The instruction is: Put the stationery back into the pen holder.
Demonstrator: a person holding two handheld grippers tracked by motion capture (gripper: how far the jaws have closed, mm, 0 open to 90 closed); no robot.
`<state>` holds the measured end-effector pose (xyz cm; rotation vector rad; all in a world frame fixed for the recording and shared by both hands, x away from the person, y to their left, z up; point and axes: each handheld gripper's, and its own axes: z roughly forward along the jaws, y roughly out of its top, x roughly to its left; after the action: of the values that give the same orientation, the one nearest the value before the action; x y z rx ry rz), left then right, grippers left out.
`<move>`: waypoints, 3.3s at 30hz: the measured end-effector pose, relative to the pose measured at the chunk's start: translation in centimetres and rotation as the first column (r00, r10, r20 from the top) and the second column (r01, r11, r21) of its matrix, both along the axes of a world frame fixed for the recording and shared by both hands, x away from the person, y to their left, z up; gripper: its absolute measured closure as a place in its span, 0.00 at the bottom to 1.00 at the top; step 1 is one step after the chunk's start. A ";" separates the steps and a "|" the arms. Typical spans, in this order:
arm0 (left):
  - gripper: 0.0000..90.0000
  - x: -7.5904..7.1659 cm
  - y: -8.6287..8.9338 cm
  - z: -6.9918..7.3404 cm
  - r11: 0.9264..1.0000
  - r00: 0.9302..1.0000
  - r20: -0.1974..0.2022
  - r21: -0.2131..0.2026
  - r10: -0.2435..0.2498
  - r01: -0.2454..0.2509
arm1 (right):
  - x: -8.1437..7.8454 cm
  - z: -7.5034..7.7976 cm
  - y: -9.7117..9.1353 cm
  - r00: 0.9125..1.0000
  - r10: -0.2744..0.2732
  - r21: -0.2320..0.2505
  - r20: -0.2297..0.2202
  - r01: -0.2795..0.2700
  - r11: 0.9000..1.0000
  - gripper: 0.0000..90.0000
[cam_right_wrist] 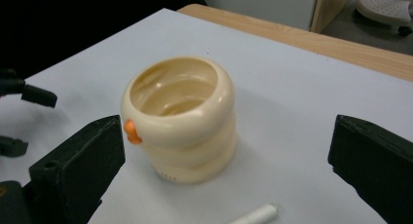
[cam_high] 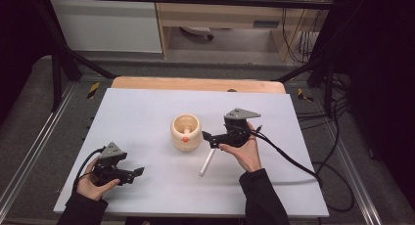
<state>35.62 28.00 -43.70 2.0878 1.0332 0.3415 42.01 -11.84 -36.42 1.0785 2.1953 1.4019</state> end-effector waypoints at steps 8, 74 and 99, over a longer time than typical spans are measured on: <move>0.09 -0.1 -0.3 0.1 1.000 1.000 0.004 -0.003 -0.013 0.013 | -1.3 -1.2 -3.4 1.000 0.015 -0.008 0.002 -0.015 1.000 0.01; 0.14 2.2 -19.5 3.0 0.964 0.967 -0.105 0.111 -0.231 0.242 | -5.9 -8.2 -14.8 0.995 -0.026 -0.089 -0.096 0.017 0.996 0.01; 0.39 5.6 -25.1 2.5 0.967 0.983 -0.118 0.199 -0.138 0.160 | -5.9 -8.1 -14.9 0.995 -0.022 -0.080 -0.100 0.014 0.997 0.01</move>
<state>41.19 2.89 -41.21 2.3783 0.9251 0.2777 36.11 -26.74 -44.49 1.1613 2.2845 1.2680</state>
